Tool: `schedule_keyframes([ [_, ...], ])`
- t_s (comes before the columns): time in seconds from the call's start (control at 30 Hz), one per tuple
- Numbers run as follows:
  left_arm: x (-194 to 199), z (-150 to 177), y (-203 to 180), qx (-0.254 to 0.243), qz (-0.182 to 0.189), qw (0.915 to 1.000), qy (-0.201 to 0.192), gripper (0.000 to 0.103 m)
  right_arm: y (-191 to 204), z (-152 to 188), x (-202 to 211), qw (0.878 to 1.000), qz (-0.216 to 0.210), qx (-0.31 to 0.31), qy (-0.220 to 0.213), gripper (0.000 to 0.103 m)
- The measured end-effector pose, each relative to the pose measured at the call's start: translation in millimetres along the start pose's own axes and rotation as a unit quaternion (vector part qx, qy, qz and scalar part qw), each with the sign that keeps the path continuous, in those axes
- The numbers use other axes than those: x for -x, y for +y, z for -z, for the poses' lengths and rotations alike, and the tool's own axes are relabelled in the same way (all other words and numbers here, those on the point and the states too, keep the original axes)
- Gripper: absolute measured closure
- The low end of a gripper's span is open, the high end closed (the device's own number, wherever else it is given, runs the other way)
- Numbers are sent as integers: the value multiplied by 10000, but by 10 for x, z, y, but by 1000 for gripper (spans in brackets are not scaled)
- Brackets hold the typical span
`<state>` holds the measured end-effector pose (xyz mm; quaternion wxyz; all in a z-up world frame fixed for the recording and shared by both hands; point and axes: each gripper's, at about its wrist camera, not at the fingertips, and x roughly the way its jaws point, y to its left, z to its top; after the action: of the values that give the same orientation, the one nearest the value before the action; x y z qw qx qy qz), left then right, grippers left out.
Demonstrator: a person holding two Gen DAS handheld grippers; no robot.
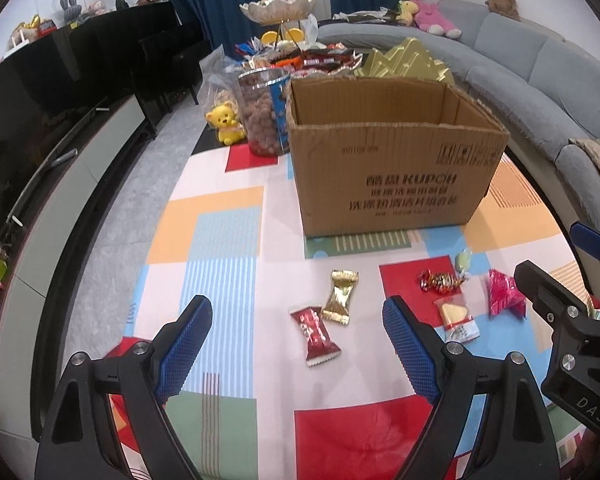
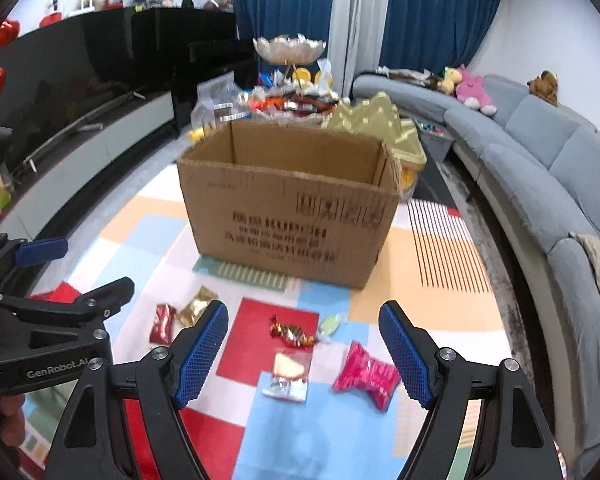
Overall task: Organize snacks
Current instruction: 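Grasp the red candy pack with left tool while right tool grasps the white cheese cake packet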
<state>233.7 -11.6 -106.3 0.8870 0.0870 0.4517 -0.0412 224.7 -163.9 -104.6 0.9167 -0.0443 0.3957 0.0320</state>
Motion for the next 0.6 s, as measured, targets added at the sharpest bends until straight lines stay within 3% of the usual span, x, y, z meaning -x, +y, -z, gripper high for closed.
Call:
schedule_keyframes([
  [0.17, -103, 73, 18, 93, -31, 9999, 39, 15, -24, 83, -122, 9994, 24, -151, 302, 24],
  [0.6, -407, 254, 12, 239, -286, 9993, -13, 15, 21, 331, -408, 9992, 136, -110, 364, 24],
])
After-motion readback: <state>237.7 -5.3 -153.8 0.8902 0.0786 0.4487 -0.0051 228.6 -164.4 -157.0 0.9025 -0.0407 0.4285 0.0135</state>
